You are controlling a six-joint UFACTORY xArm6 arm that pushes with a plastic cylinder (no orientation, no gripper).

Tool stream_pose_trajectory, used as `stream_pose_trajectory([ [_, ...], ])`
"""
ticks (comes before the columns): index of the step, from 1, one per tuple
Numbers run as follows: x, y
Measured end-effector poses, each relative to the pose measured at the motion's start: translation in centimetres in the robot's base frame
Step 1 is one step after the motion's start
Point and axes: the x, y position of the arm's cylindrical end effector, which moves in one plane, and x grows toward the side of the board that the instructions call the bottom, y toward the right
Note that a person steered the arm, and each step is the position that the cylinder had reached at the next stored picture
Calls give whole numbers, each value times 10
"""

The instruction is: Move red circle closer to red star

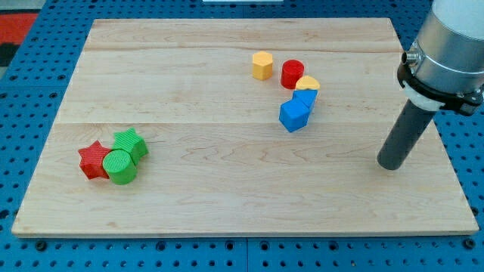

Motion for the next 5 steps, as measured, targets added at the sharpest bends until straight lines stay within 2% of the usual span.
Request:
stream_pose_trajectory([
  [2, -9, -2],
  [5, -65, -19],
])
